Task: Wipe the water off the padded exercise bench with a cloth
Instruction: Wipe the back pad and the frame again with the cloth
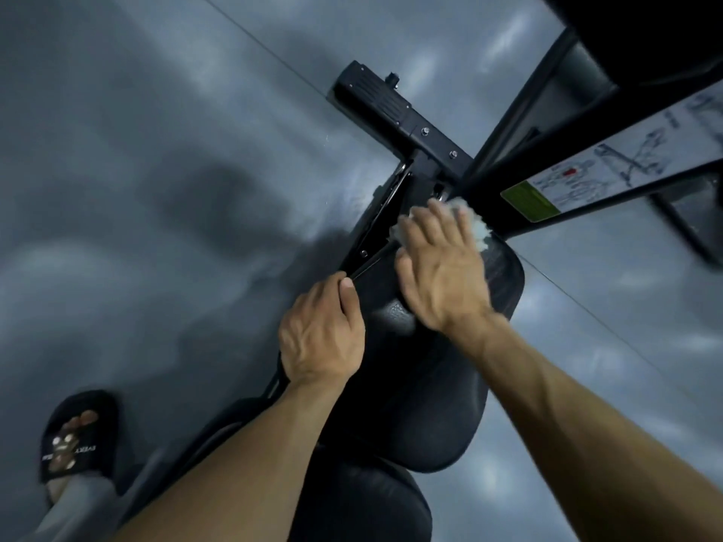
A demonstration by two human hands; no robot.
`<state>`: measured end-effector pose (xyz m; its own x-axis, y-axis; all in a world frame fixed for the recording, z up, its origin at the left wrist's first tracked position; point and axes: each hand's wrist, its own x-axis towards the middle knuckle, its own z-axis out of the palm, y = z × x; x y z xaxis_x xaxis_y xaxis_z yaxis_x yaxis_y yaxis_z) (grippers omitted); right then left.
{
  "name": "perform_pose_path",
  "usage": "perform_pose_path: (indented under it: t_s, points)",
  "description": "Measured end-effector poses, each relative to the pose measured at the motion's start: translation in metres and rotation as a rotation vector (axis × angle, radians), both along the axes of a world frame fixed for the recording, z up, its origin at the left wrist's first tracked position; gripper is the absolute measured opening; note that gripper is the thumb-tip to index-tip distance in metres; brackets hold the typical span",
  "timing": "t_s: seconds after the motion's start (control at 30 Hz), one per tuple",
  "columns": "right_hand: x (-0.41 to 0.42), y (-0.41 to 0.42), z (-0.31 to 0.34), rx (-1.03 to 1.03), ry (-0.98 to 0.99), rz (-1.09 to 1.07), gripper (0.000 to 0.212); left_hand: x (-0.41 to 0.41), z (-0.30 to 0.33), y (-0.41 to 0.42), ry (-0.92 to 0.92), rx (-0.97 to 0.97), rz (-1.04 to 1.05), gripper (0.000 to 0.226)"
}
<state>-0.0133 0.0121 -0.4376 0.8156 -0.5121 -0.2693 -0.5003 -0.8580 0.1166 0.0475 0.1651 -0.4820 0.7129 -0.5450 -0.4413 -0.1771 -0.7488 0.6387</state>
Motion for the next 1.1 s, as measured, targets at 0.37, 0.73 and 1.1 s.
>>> perform_pose_path:
  t_s: [0.37, 0.73, 1.1]
  points:
    - [-0.05, -0.059, 0.012, 0.212, -0.251, -0.301, 0.049, -0.002, -0.007, -0.01, -0.015, 0.103, -0.054, 0.073]
    - [-0.075, -0.045, -0.002, 0.318, -0.694, -0.626, 0.035, -0.004, -0.005, -0.016, -0.038, 0.098, -0.005, 0.07]
    - [-0.126, -0.036, 0.05, 0.469, -1.123, -1.152, 0.024, -0.01, 0.001, -0.016, -0.069, 0.156, 0.033, 0.052]
